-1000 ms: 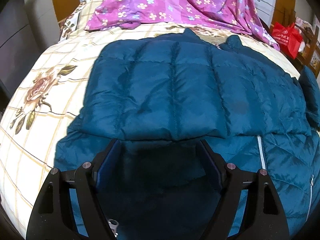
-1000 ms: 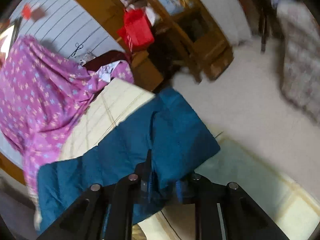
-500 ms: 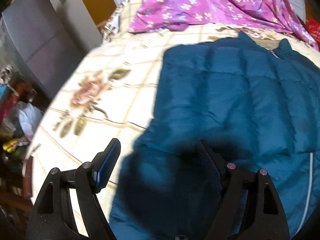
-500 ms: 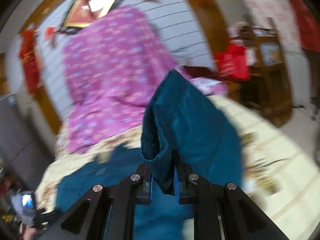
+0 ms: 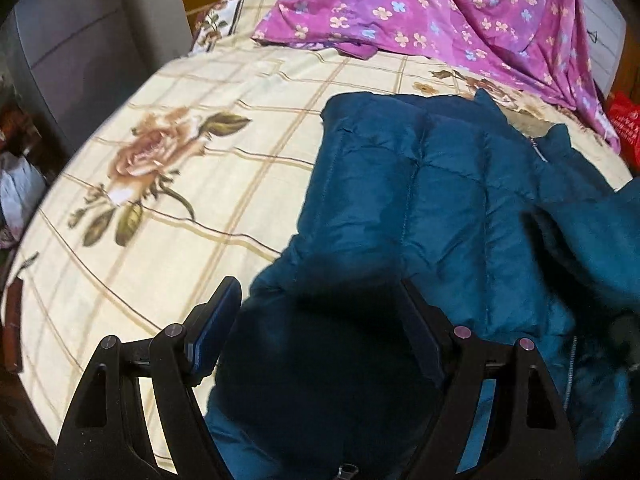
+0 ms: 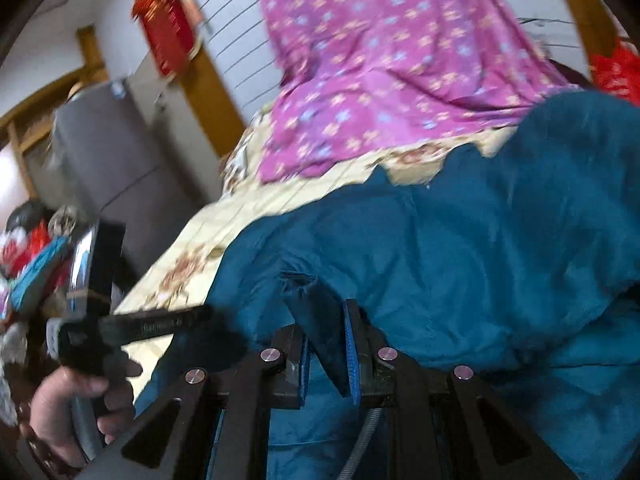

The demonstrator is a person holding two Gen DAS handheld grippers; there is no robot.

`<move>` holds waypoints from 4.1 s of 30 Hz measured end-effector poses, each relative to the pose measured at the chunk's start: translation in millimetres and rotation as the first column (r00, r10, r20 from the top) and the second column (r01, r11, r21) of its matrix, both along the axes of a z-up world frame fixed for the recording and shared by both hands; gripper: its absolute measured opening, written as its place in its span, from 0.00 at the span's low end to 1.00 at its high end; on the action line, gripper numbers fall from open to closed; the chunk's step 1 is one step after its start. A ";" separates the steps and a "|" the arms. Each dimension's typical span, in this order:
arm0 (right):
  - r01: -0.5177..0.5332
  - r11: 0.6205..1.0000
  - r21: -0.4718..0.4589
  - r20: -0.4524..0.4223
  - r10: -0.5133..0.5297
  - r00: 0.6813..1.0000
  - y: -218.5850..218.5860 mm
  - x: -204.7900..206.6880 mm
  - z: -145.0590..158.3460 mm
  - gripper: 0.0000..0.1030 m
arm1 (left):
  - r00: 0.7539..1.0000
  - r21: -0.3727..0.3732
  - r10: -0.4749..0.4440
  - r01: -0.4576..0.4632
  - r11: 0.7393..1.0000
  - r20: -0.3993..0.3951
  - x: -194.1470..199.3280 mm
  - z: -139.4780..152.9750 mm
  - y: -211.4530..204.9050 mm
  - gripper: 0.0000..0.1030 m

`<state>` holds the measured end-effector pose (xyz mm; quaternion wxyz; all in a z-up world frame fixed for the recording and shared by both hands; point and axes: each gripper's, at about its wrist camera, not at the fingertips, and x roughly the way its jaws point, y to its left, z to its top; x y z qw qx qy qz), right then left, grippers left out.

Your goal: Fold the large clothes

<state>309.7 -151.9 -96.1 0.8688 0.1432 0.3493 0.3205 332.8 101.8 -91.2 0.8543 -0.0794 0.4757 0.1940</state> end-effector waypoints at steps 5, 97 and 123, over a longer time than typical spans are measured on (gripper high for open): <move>0.002 0.998 -0.066 -0.028 -0.004 1.000 18.3 5.4 -5.0 0.72 | 1.000 -0.075 -0.011 0.012 0.997 0.007 1.4 -5.3 -1.4 0.77; 0.355 0.867 -0.350 -0.176 -0.433 0.884 -214.6 105.0 -64.5 0.62 | 0.969 -0.009 -0.217 0.219 0.976 0.121 72.3 -29.8 -50.1 0.20; 0.230 0.920 -0.317 -0.009 -0.246 0.969 -33.4 157.7 6.8 0.86 | 0.984 -0.028 -0.154 0.158 0.987 0.091 56.8 -26.8 -44.9 0.26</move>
